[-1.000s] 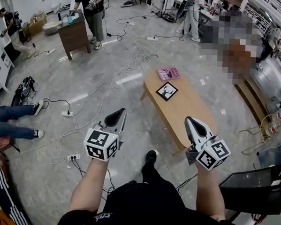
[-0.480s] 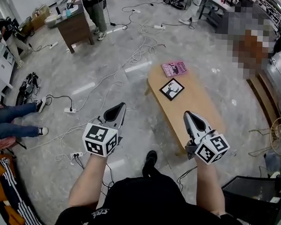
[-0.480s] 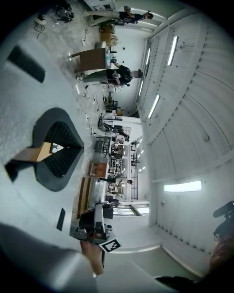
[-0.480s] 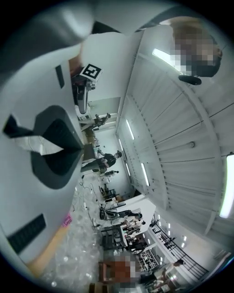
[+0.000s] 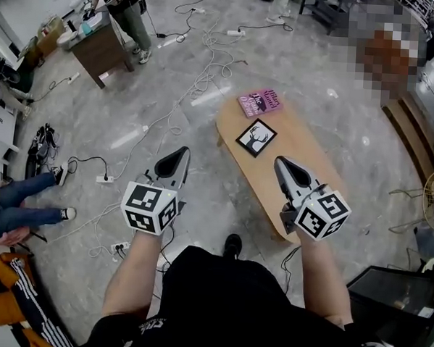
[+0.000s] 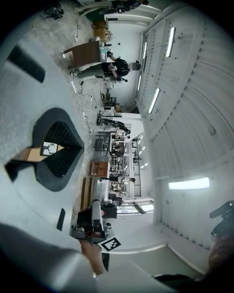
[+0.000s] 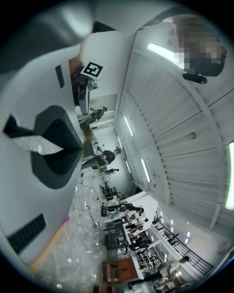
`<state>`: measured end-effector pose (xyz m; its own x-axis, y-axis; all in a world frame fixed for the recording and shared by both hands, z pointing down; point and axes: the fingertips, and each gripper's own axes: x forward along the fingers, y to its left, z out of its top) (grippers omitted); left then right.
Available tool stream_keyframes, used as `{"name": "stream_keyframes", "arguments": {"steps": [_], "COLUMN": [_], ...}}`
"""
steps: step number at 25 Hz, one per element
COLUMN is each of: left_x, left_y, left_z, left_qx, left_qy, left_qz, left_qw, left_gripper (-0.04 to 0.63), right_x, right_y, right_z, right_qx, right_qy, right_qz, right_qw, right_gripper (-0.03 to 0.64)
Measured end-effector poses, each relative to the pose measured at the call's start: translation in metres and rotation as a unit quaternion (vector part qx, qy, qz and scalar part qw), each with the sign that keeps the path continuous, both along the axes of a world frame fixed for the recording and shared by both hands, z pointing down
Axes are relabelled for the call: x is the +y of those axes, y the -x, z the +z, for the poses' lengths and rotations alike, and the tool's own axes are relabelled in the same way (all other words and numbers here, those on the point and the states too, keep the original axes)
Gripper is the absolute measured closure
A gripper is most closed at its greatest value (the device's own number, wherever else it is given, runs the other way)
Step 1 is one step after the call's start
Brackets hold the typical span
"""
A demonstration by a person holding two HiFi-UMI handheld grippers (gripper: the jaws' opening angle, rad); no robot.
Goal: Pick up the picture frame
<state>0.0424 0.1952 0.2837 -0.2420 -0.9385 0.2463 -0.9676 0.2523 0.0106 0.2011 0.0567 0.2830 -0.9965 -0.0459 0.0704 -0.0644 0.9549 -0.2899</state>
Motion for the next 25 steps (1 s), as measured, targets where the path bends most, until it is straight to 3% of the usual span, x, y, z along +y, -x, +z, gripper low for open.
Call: {"name": "stream_keyframes", "arguments": {"steps": [7,14,20,25], "left_x": [-0.032,-0.065,-0.102,-0.140], "left_y": [0.025,0.078,0.177,0.254], "left_z": [-0.009,0.003,0.017,0.038], "left_qx": [0.000,0.017,0.021,0.028], "left_qy": [-0.012,-0.029,-0.030,-0.008], "left_qz": [0.009,0.018,0.026,0.054], "left_qw": [0.9999,0.9993,0.9990,0.9981], "left_gripper": [0.588,0.588,0.588,0.588], "right_x": [-0.032,-0.074,-0.115,-0.138], "right_y": [0.010,0.034,0.114,0.197], "right_z": [0.001,0.029,0.043,0.053], "right_qx": [0.004,0.052,0.075,0.095], "right_qy": [0.000,-0.003,-0.003,-0.002], "right_qz": [0.017,0.050,0.075,0.079], "right_qw": [1.000,0.997,0.994,0.992], "right_gripper": [0.612,0.611,0.611,0.611]}}
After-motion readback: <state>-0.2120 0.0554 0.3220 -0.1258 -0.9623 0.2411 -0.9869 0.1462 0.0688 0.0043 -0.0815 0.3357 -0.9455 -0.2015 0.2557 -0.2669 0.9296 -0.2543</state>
